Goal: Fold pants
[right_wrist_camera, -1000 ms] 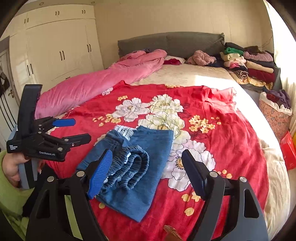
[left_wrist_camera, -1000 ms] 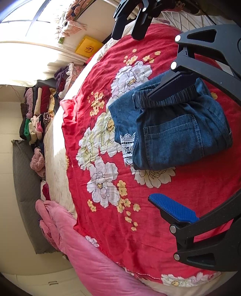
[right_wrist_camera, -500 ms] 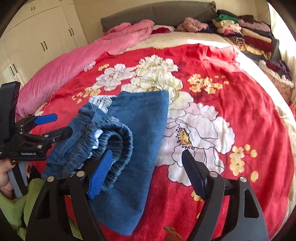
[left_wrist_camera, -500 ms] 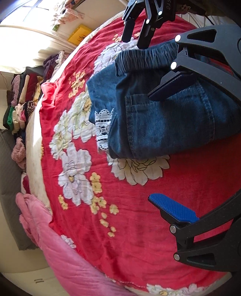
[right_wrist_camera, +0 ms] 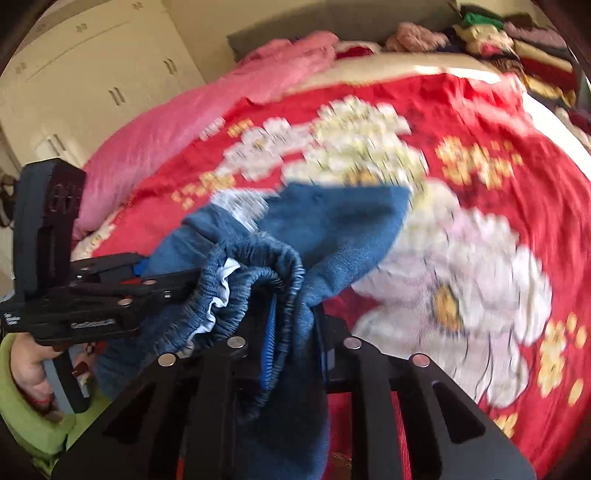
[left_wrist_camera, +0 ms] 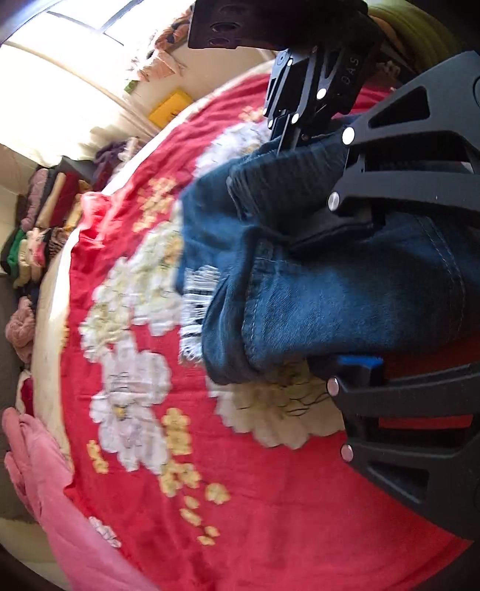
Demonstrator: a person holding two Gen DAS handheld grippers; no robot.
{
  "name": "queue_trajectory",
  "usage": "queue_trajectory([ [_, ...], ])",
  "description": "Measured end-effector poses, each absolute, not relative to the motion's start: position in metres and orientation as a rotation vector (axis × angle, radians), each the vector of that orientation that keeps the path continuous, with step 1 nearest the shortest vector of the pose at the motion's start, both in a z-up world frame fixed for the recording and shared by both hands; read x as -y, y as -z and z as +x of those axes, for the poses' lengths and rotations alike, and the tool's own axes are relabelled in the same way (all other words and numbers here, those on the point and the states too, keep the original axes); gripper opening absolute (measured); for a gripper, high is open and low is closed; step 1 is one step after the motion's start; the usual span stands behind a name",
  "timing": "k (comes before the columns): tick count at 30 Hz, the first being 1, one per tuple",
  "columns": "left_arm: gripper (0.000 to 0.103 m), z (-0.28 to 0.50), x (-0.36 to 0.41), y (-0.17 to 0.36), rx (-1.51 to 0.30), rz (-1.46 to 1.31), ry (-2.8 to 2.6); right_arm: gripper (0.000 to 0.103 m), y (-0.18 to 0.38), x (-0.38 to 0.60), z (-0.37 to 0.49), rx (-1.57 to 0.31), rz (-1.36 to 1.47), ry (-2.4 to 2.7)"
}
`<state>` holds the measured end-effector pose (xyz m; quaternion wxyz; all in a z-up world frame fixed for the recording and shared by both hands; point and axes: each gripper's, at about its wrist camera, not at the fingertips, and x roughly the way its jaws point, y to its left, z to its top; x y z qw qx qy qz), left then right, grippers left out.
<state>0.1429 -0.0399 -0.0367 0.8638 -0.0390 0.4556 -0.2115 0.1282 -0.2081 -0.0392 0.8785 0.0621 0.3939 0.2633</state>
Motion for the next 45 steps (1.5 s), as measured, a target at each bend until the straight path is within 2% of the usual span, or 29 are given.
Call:
queue_trajectory([
  [6,0.037,0.162,0.042,0.004,-0.829,-0.034,0.384,0.015,0.009,0.204,0.152,-0.721,0.043,-0.482],
  [7,0.039,0.166,0.044,0.007,-0.829,-0.015,0.366,0.015,0.011,0.204,0.158,-0.729,0.035,-0.465],
  [9,0.053,0.173,0.048,0.02,-0.854,0.027,0.321,0.017,0.025,0.204,0.169,-0.781,0.008,-0.411],
  [11,0.06,0.178,0.049,0.032,-0.889,0.052,0.288,0.034,0.047,0.205,0.179,-0.868,-0.018,-0.336],
  [13,0.07,0.179,0.049,0.044,-0.922,0.069,0.271,0.043,0.061,0.21,0.182,-0.909,0.004,-0.3],
  [15,0.072,0.177,0.044,0.044,-0.927,0.076,0.263,0.049,0.06,0.216,0.177,-0.896,0.037,-0.296],
  [17,0.076,0.174,0.042,0.039,-0.912,0.082,0.255,0.064,0.051,0.22,0.166,-0.856,0.031,-0.279],
  [18,0.081,0.17,0.041,0.034,-0.898,0.083,0.252,0.066,0.045,0.221,0.159,-0.831,0.028,-0.279],
  [21,0.09,0.153,0.039,0.022,-0.856,0.086,0.233,0.08,0.024,0.228,0.131,-0.758,0.017,-0.265],
  [23,0.093,0.139,0.036,0.013,-0.837,0.075,0.224,0.094,0.01,0.233,0.111,-0.712,0.022,-0.26],
  [26,0.093,0.117,0.03,0.005,-0.823,0.039,0.229,0.099,-0.002,0.24,0.084,-0.669,0.021,-0.256],
  [36,0.093,0.042,0.017,0.008,-0.863,0.0,0.209,0.098,0.009,0.254,0.029,-0.731,0.064,-0.208],
  [45,0.093,0.018,0.012,0.011,-0.877,-0.037,0.183,0.098,0.019,0.251,0.005,-0.775,0.058,-0.201],
])
